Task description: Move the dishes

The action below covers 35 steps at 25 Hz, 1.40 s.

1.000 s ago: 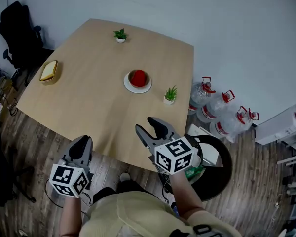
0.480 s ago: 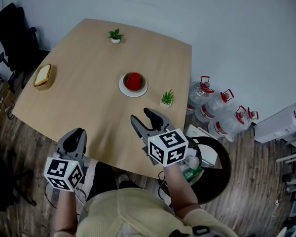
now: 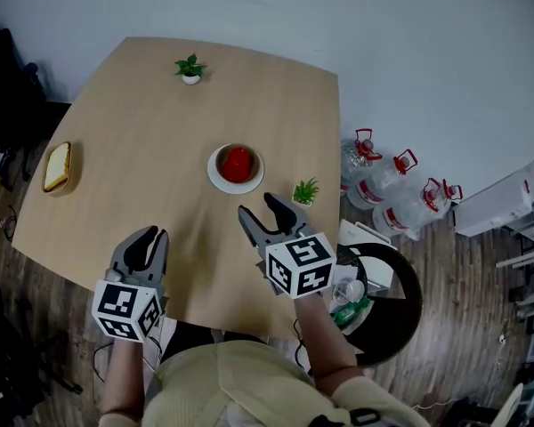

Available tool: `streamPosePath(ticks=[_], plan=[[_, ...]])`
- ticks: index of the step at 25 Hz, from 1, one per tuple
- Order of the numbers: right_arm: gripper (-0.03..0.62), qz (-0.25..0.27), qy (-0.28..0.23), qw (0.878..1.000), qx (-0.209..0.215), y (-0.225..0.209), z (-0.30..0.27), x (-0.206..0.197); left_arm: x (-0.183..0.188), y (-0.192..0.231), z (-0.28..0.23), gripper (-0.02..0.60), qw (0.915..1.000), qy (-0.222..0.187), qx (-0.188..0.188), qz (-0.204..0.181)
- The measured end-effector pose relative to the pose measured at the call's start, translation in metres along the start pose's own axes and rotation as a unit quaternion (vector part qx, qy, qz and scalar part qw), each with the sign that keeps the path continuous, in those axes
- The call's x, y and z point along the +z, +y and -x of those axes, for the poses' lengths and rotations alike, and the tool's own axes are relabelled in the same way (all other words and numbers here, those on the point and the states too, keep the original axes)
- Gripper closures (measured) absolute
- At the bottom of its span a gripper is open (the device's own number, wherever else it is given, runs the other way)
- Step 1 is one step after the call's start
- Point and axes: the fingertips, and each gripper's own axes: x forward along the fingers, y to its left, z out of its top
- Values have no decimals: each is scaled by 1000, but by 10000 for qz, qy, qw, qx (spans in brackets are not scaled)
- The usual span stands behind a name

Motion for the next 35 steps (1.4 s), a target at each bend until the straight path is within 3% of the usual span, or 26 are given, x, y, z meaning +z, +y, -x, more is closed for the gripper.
streamPosePath(ticks=[16,35], plan=[[335,-148,401,9952,-885,-60,-112,-17,-17,68,-85,518,9985,339,-392,165],[310,-27,1040,9859,-1308,-84,-169,-43,-38,118,-122,502,9954,547,-627,484]])
